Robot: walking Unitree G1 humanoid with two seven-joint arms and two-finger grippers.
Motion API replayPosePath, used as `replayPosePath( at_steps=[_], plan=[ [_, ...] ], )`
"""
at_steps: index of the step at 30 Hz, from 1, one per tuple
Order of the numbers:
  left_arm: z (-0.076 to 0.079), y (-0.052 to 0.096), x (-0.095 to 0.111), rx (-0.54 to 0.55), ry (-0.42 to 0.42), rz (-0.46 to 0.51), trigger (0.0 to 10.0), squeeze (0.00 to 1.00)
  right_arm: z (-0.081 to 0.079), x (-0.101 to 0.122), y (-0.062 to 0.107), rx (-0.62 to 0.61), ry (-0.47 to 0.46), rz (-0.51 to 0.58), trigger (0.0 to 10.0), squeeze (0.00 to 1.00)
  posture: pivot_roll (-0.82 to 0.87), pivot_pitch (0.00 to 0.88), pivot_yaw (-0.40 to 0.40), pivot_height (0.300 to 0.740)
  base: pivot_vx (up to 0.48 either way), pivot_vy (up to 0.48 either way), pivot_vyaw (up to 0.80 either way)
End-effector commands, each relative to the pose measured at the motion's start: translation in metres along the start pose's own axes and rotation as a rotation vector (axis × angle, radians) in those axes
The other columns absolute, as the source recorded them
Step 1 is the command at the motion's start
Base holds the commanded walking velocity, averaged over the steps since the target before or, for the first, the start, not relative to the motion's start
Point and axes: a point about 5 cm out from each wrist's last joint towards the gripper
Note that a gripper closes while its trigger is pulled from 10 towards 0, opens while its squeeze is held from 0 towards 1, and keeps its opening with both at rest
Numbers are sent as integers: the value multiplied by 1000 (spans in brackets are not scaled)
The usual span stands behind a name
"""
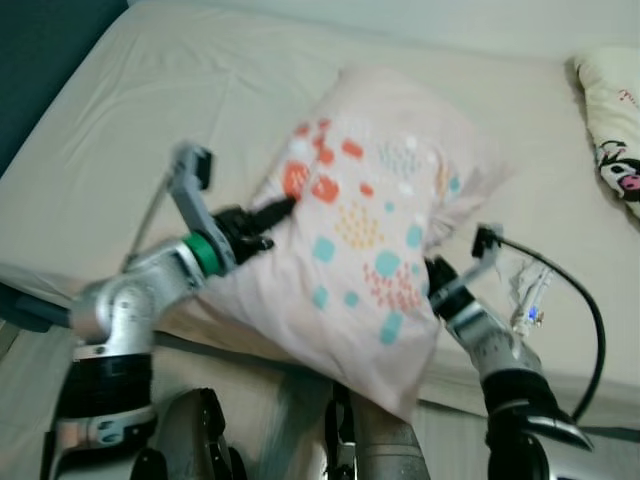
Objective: Clean up the room
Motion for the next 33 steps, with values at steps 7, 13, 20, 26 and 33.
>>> replayPosePath(
  at_steps=[7, 13, 20, 26, 33],
  plan=[
    [-9, -2, 68, 262, -320, 305, 0, 0, -70, 28, -86, 277, 194, -59, 0, 0, -55, 154, -36, 596, 0, 0, 0],
    [-29, 9, 89, 658, -726, 388, 0, 0, -90, 32, -111, 222, 288, -87, 0, 0, -31, 166, -55, 596, 0, 0, 0],
    [-65, 2, 7, 751, -690, -25, 0, 0, -36, -16, -78, -129, 339, -284, 2039, 0, -43, 183, -58, 596, 0, 0, 0],
    [-82, 7, -55, 720, -577, -286, 10000, 0, 20, -42, -20, -567, 291, -338, 10000, 0, -66, 192, -46, 596, 0, 0, 0],
    [-86, 5, -42, 791, -638, -179, 10000, 0, 39, -32, 6, -729, 248, -246, 10000, 0, -74, 185, -33, 596, 0, 0, 0]
  ],
)
Point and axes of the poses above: a point about 5 cm out from each wrist's last joint towards the gripper, its own y axis pointing back from the gripper into the wrist, its own x axis along the axis of the wrist's last joint, z = x × y, and after that the axes turned 2 degrees about -y, right-handed
